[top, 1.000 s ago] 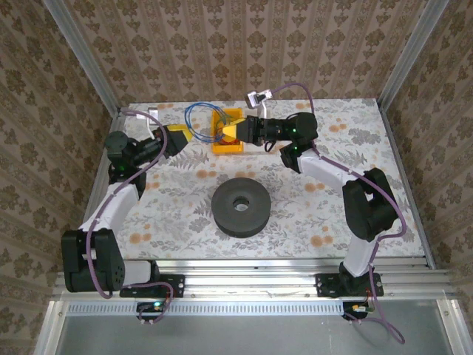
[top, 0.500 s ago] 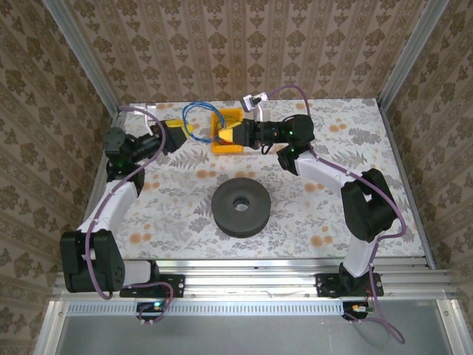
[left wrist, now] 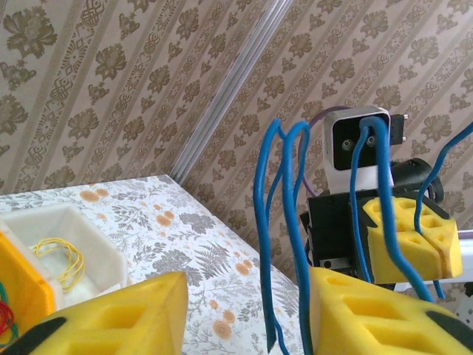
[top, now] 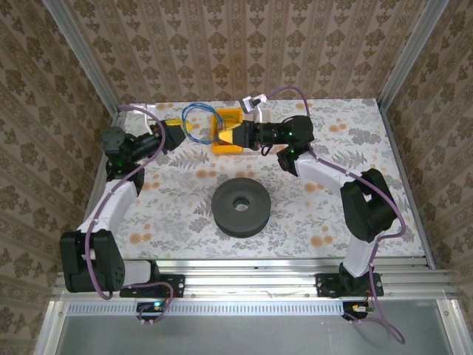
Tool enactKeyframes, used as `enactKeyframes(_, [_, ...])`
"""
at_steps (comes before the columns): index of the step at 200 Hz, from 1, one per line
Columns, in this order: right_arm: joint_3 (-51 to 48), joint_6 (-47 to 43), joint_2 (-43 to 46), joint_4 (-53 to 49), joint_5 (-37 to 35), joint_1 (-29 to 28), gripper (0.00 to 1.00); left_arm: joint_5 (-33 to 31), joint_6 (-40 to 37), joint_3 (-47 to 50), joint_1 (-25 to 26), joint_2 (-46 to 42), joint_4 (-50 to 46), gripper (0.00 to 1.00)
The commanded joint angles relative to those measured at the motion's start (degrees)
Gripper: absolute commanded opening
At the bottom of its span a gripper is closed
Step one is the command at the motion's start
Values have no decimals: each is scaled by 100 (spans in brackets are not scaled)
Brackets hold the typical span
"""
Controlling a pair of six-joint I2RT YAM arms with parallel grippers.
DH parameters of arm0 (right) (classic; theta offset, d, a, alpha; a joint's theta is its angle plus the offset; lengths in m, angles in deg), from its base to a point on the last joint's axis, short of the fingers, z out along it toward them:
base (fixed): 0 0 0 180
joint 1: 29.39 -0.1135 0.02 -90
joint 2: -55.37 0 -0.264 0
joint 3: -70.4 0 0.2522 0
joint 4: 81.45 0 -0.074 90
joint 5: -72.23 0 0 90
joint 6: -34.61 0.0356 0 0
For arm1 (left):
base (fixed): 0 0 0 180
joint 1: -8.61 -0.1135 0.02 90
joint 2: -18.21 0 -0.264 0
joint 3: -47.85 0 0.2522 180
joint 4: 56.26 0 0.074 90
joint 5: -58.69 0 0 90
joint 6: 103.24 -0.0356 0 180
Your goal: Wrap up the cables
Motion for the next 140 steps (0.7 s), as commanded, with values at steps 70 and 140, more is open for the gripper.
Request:
enactKeyframes(70, [-331, -368, 500, -16, 85, 533, 0, -66, -27, -132, -220, -122, 184, 7])
enactKeyframes(140, [-701, -3083, 1867, -3765, 120, 1718, 0, -495, -423, -49, -1000, -730, -836, 0])
